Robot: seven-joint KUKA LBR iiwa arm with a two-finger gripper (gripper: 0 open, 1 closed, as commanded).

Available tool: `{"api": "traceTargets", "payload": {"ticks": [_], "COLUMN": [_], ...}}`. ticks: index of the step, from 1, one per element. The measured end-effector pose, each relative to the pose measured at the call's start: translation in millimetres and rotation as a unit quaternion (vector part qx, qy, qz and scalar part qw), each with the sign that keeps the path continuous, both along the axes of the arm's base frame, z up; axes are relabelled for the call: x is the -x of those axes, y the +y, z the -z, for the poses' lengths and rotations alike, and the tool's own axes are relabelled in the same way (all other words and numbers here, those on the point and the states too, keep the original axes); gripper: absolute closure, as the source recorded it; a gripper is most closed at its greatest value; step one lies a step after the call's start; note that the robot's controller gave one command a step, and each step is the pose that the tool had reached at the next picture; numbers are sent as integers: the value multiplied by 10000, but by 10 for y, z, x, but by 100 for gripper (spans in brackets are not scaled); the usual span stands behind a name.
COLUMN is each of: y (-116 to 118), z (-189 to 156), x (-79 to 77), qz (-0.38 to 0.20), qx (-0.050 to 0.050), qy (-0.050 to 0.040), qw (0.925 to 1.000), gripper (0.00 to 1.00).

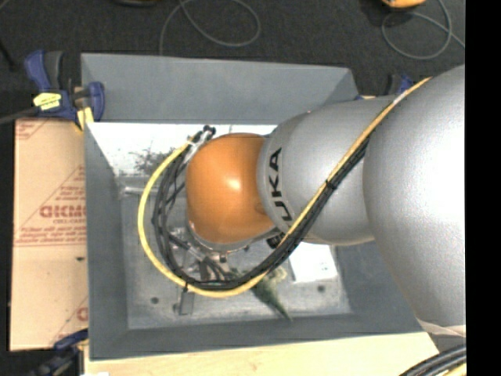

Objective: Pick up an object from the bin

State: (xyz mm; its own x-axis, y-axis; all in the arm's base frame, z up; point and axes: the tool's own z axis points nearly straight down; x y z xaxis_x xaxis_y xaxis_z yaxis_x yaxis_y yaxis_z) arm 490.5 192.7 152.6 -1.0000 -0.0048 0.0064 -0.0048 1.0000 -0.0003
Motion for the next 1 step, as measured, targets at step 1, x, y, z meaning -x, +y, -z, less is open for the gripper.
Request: {"api": "traceTargets", "payload": {"ticks": [1], "y": [-9], "z": [-46], "x": [-21], "qz": [24], "qx": [-10], "qy": [-39], "qw": [10000], "gripper": [0]}}
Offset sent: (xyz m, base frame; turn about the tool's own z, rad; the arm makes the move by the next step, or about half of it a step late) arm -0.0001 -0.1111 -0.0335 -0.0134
